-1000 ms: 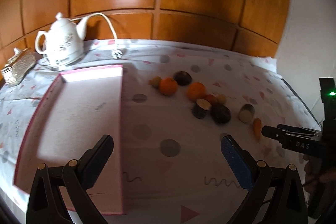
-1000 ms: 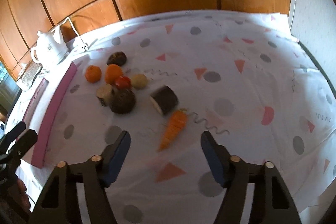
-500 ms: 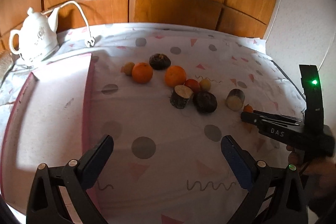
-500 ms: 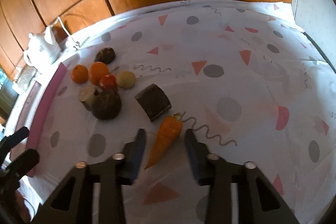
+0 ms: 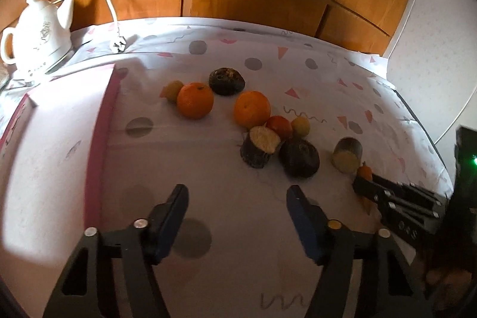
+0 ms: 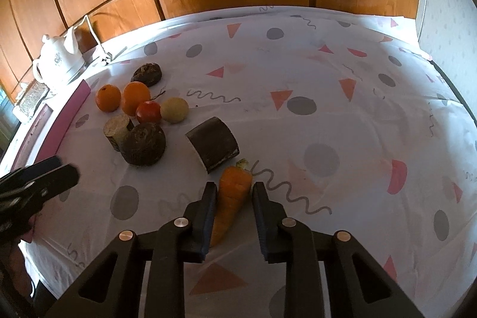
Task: Organize fruits
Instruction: 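Grasp the pale-faced cut yam piece with the left gripper while the right holds the carrot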
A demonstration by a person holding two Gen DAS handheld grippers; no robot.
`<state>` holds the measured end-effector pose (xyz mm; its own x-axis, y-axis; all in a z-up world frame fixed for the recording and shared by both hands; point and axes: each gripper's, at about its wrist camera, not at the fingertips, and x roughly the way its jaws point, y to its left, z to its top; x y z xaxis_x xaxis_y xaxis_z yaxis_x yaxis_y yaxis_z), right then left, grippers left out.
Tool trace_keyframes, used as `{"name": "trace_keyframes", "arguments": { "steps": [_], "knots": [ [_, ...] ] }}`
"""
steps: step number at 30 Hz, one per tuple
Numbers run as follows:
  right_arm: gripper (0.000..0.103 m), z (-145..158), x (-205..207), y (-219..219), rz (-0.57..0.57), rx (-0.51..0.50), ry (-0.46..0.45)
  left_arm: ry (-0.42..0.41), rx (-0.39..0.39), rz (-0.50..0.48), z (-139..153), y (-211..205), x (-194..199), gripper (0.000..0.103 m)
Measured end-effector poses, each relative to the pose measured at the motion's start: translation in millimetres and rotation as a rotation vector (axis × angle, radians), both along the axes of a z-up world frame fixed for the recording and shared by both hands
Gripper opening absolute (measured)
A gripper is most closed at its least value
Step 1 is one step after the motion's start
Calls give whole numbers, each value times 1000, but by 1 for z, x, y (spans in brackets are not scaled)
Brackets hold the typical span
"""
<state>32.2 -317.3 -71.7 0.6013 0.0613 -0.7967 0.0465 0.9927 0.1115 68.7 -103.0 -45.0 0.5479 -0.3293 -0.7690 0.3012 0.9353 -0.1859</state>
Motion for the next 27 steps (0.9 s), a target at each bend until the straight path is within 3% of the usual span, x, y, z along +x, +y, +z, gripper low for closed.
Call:
{"name": "trace_keyframes", "arguments": {
  "steps": [15,19,21,24,27],
  "knots": [
    [25,0,-2,-2,0,14,-5,68,-29,-3,-16,-23,58,60],
    [25,0,-2,-2,0,18,-8,52,-28,-24,-16,-29,63,59],
    [25,0,-2,-2,1,17,-8,59,-49,-32,-17,-29,65,56],
    [25,0,-3,-2,3,16,-9,78,-94,-64,-16,-29,63,33],
    [25,0,-2,-1,6,9,-8,63,-86,-90,-14,-30,54,33]
  ]
}}
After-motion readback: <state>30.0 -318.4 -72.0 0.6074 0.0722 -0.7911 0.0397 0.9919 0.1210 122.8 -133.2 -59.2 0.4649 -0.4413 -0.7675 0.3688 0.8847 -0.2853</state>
